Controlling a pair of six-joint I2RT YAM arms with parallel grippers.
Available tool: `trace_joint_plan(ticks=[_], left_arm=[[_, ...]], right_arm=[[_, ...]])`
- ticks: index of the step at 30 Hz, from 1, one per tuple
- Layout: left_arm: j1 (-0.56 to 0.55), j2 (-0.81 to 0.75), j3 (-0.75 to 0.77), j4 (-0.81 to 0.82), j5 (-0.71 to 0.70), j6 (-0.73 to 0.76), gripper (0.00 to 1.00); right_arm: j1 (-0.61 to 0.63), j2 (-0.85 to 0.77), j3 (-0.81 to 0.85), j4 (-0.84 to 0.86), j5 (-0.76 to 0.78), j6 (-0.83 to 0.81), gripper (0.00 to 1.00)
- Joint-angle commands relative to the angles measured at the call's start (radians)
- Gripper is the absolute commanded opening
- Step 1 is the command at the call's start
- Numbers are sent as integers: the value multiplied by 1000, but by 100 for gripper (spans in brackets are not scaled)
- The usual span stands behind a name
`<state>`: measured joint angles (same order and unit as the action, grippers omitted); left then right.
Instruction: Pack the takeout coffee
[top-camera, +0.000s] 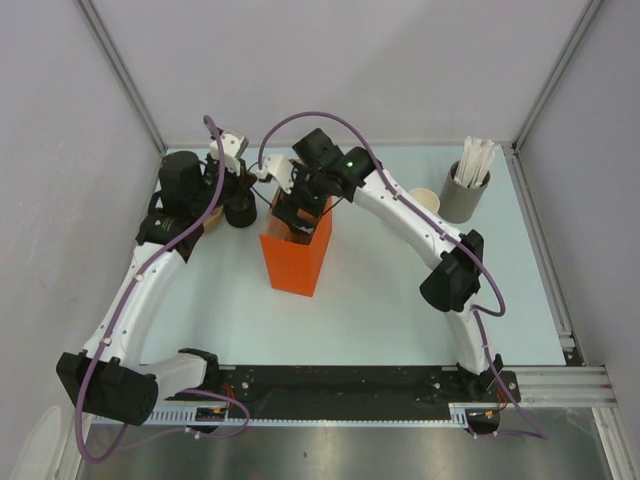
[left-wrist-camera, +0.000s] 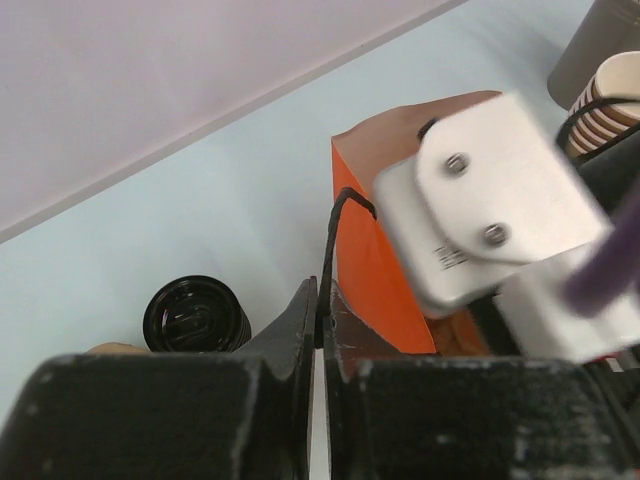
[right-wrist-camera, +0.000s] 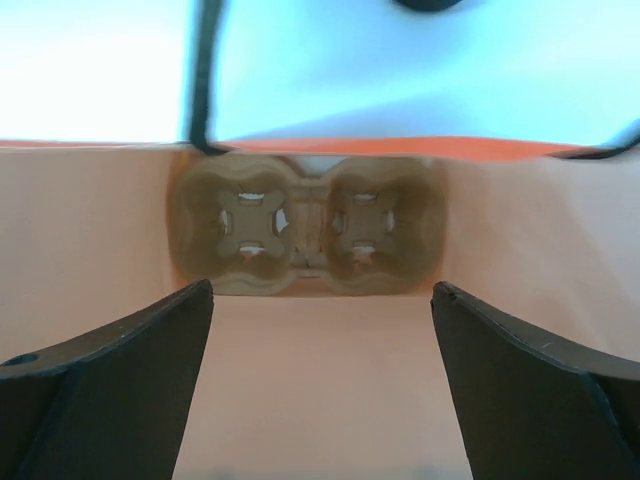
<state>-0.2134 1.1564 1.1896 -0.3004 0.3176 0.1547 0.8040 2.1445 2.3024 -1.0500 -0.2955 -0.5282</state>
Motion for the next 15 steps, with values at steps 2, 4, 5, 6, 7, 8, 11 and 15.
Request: trace_joint_plan(ticks=[2, 4, 5, 6, 7, 8, 11, 15], left_arm=[[8, -4, 1, 35, 15, -11, 9], [8, -1, 2, 32, 18, -4, 12], [8, -3, 4, 30, 18, -3, 13], [8, 0, 5, 23, 17, -1, 13], [8, 0, 8, 21, 18, 3, 14], [8, 2, 10, 18, 20, 5, 14], [8, 3, 21, 7, 14, 12, 16], [8, 8, 42, -2, 8, 13, 17]], right_arm=[[0, -193, 107, 65, -8, -12, 98], [-2, -225, 132, 73, -13, -16, 98], [-3, -259, 137, 76, -13, -18, 98], [-8, -273, 141, 76, -22, -19, 98], [-9, -291, 140, 77, -28, -23, 99], [-12, -325, 137, 81, -36, -26, 99], [-26, -372, 149, 53, -54, -50, 99], [-69, -449, 97, 18, -100, -110, 99]])
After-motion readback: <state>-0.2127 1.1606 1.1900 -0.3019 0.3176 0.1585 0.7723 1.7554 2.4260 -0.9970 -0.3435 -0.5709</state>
